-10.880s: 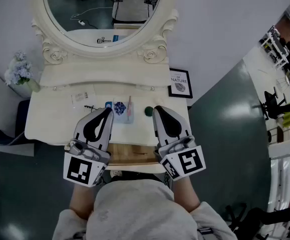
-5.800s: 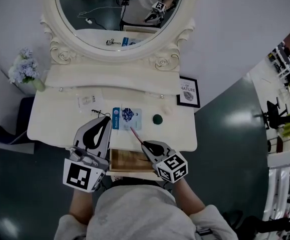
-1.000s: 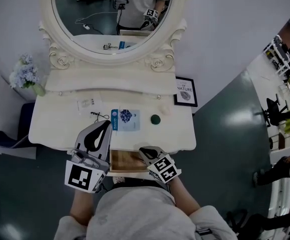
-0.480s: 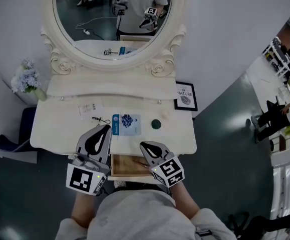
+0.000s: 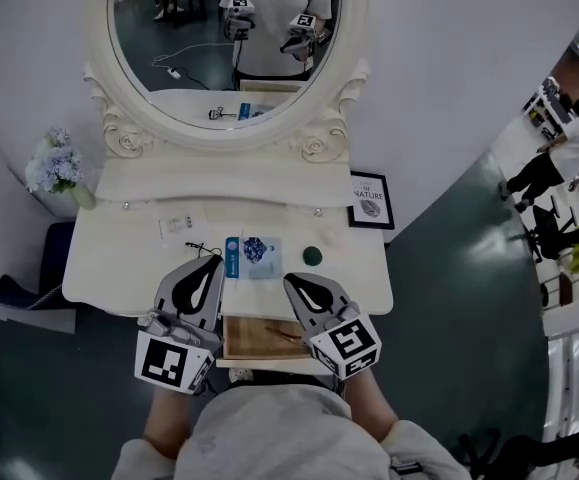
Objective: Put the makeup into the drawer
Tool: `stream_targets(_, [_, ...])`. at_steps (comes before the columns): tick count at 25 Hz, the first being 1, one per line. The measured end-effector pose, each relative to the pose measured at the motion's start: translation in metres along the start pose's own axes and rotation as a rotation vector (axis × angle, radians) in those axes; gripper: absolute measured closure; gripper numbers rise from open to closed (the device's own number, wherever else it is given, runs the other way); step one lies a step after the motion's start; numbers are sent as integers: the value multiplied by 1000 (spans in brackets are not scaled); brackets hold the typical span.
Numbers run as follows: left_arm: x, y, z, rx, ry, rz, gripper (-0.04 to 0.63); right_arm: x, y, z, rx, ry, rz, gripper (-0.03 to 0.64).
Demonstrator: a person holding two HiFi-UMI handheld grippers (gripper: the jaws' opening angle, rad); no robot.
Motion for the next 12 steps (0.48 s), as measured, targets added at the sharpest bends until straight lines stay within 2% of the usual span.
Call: stream_targets(12, [2,-7,-2,-19,-26,11,583,29,-43,12,40,53,121,594])
Point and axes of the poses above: the fingertips, and each gripper's own axes: x backward along the fingers, z to its right, y out of its underside, the point moved 6 cm from there along x, backward along the fingers, and after that the axes turned 13 degrees about -z, right-handed, at the moved point
